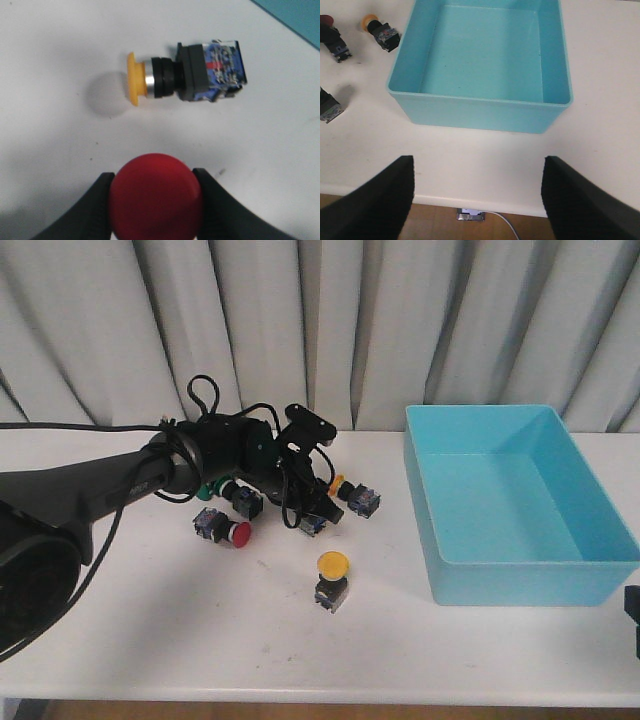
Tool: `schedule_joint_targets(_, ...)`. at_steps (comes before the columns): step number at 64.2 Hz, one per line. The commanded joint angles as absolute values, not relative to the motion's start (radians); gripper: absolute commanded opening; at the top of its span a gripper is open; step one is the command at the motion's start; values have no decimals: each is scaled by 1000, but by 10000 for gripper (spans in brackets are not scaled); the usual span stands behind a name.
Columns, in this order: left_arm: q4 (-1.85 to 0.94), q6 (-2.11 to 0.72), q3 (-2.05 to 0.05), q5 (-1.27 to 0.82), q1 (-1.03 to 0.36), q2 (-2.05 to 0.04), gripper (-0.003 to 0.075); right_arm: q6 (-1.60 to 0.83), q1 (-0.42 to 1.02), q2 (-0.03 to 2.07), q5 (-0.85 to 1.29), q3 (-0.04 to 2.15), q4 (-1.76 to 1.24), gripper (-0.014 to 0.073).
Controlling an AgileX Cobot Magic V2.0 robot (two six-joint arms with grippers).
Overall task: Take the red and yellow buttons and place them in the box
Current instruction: 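Close the left gripper on the red button and lift it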
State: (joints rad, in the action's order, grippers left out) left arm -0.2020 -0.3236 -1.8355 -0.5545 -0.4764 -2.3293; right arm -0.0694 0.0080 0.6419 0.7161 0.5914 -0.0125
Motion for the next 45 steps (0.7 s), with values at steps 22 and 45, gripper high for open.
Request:
schedule_joint_targets(22,-214,-287,-1865,-675,-473,-1981,167,-77,2,648,650,625,-12,527)
schedule_joint_targets(45,-214,-288,-1865,-683,-473,-1890,167,-77,2,648,650,625,-12,527)
